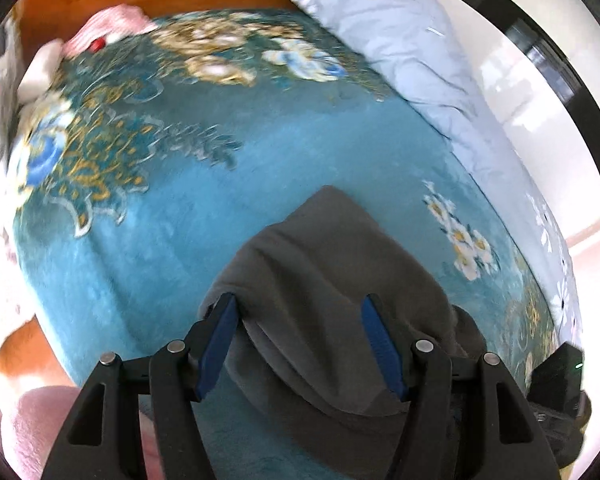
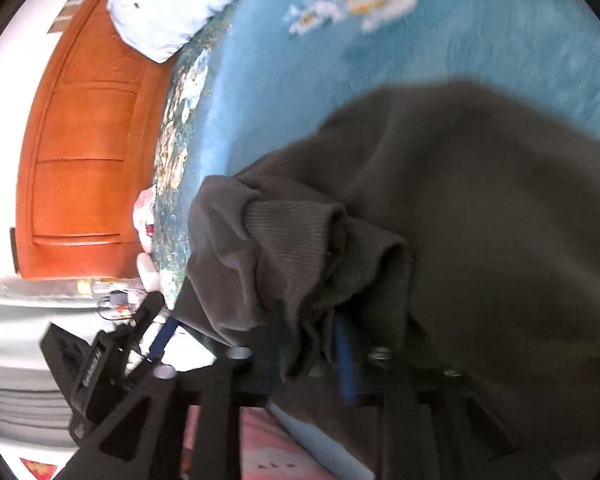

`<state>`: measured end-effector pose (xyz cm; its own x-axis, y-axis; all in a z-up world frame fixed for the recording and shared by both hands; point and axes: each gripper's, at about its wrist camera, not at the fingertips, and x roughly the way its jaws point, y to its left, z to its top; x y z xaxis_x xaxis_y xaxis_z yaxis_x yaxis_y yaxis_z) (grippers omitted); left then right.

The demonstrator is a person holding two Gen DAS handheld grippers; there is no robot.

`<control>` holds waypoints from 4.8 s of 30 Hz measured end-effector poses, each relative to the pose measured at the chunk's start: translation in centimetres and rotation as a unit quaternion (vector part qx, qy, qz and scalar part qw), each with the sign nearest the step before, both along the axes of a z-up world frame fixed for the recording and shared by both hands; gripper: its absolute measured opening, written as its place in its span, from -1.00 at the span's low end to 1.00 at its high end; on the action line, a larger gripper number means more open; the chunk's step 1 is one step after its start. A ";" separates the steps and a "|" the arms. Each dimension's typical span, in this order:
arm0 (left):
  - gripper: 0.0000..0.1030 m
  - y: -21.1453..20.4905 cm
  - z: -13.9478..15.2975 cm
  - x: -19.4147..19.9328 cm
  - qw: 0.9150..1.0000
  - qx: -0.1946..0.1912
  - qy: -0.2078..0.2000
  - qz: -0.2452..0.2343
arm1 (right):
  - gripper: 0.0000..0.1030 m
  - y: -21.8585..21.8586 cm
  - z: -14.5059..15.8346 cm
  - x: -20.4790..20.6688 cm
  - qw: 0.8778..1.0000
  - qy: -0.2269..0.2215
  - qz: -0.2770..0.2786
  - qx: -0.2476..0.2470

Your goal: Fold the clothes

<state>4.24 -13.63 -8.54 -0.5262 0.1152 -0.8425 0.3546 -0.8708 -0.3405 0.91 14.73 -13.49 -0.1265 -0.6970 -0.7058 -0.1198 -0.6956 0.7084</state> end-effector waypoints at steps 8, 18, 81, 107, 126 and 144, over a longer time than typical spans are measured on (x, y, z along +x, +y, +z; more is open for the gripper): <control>0.25 8.1 1.9 -0.7 0.985 -0.046 0.048 -0.158 | 0.09 6.5 6.0 4.9 0.994 0.031 -0.002 0.104; 0.31 9.7 -6.6 -2.8 0.968 0.003 -0.123 -0.220 | 0.31 16.8 6.7 12.4 0.973 -0.021 -0.118 0.198; 0.28 -8.0 -6.0 3.1 0.946 0.322 0.011 0.032 | -0.32 -17.7 9.5 1.5 0.907 0.186 0.249 0.285; 0.34 0.8 0.2 3.0 0.963 0.235 0.042 -0.124 | 0.21 6.5 9.5 -1.5 0.982 0.079 -0.035 0.165; -0.58 9.8 0.1 2.0 0.963 0.165 -0.020 -0.211 | 0.21 8.8 5.1 -1.7 0.993 0.032 -0.051 0.106; -0.53 -1.6 -3.6 -0.8 0.987 0.154 -0.027 -0.032 | 0.21 -2.6 7.8 -2.0 0.982 0.135 0.124 0.049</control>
<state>3.44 -15.19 -12.09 -0.4648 0.4007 -0.7895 0.3280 -0.7504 -0.5739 -1.09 12.15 -5.71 -0.1524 -0.6607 -0.7351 0.2443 -0.7458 0.6197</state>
